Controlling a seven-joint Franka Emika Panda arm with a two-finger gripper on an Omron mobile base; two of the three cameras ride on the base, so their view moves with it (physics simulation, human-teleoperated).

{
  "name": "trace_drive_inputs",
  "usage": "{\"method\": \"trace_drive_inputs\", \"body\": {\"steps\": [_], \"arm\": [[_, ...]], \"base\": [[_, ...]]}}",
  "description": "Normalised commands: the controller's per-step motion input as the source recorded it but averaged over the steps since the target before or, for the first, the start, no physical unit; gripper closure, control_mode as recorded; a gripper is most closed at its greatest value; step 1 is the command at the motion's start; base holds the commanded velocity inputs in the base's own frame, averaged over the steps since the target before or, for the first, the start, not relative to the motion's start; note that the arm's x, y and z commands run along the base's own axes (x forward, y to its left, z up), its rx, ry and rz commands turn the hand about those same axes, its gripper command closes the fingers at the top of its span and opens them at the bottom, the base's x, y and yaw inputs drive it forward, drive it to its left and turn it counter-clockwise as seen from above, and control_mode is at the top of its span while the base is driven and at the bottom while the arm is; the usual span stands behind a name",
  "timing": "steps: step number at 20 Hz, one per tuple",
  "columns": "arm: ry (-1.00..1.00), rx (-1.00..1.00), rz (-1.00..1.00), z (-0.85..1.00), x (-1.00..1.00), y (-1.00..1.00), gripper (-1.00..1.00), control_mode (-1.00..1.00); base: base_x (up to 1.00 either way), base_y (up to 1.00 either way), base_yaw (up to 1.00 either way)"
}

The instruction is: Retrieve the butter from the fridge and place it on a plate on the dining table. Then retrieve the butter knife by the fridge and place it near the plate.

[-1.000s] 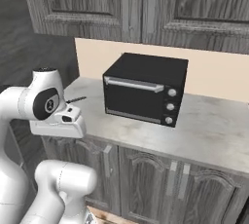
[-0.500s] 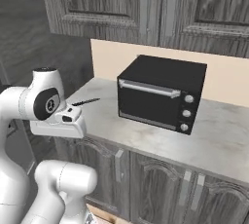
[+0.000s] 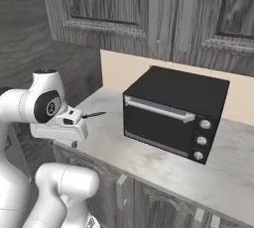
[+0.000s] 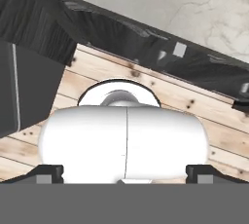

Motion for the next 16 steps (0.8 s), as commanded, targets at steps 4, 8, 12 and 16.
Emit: {"method": "trace_drive_inputs", "body": {"steps": [4, 8, 12, 16], "arm": [[0.00, 0.00, 0.00, 0.00, 0.00, 0.00, -1.00, 1.00], [0.00, 0.00, 0.00, 0.00, 0.00, 0.00, -1.00, 1.00], [0.00, 0.00, 0.00, 0.00, 0.00, 0.00, -1.00, 1.00], [0.00, 0.00, 0.00, 0.00, 0.00, 0.00, -1.00, 1.00]], "base": [[0.62, 0.00, 0.07], [0.34, 0.06, 0.01], [0.20, 0.24, 0.00], [0.18, 0.39, 0.00]]}}
